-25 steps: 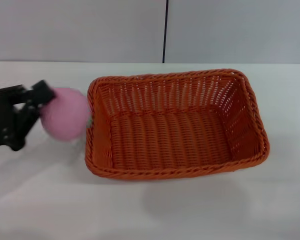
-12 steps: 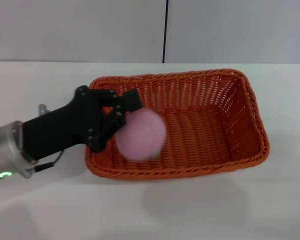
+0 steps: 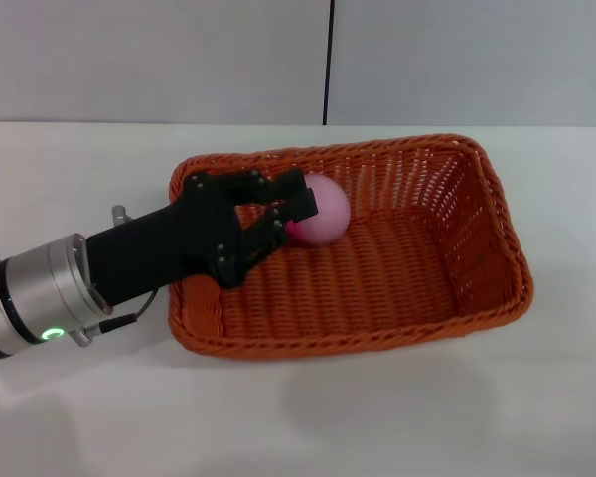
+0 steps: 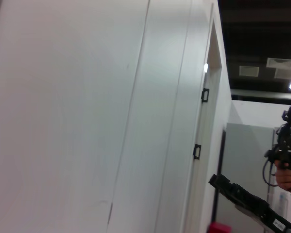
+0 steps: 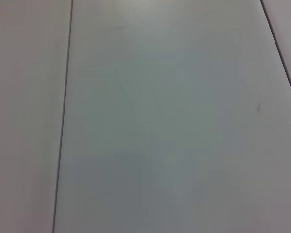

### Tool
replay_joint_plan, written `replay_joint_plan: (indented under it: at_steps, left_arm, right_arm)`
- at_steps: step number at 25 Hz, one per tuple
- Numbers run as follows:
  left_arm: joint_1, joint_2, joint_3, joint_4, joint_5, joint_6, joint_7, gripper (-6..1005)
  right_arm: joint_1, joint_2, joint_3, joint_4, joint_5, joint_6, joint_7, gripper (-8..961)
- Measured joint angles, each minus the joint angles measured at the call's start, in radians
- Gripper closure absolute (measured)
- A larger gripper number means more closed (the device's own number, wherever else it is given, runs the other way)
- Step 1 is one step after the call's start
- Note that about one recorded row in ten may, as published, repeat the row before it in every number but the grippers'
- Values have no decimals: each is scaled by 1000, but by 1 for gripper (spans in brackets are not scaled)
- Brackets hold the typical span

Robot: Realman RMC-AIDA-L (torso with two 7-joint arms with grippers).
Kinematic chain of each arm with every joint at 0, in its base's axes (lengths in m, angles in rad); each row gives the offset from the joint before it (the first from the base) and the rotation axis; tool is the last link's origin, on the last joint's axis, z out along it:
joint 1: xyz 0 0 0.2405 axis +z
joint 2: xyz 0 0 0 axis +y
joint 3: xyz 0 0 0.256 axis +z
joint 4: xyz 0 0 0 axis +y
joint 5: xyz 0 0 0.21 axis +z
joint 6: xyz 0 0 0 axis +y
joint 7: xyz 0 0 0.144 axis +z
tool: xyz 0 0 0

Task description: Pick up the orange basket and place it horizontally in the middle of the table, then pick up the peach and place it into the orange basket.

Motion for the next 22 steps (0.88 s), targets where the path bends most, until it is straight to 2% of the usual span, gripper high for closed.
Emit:
replay_joint_plan:
  at_steps: [1, 6, 7, 8, 10, 11, 13, 14, 15, 18, 19, 22]
  left_arm:
    - [7, 2, -2, 1, -13, 0, 0, 912]
    - [44, 7, -3, -15, -79, -2, 0, 721]
    - [83, 9, -3, -42, -141, -1, 1, 683]
    - [83, 9, -3, -42, -141, -1, 1, 622]
    - [146, 9, -3, -92, -232, 12, 3, 501]
    - [158, 9, -3, -100, -248, 15, 5, 440]
    - [239, 12, -3, -138, -356, 42, 52, 399]
    - [239, 12, -3, -138, -356, 42, 52, 378]
    - [301, 13, -5, -145, -447, 77, 103, 357]
    - [337, 14, -6, -141, -504, 101, 136, 296]
    - [375, 13, -9, -127, -574, 120, 178, 275]
    - [406, 12, -29, -91, -640, 129, 226, 213]
  right_arm:
    - [0, 0, 0, 0, 0, 0, 0, 486]
    - [1, 0, 1, 3, -1, 0, 0, 485]
    - [1, 0, 3, 7, -1, 0, 0, 485]
    - [1, 0, 3, 7, -1, 0, 0, 485]
    - [1, -1, 6, 17, 0, 0, -1, 485]
    - [1, -2, 8, 21, 2, 0, -1, 485]
    - [-2, -4, 28, 37, 5, 0, -11, 485]
    - [-3, -4, 38, 44, 5, 0, -20, 486]
    - [-4, -3, 52, 53, 6, 0, -32, 487]
    - [-5, -1, 88, 76, 7, 0, -54, 487]
    - [-3, 1, 135, 107, 7, 0, -73, 487]
    - [0, 2, 185, 138, 8, 0, -85, 486]
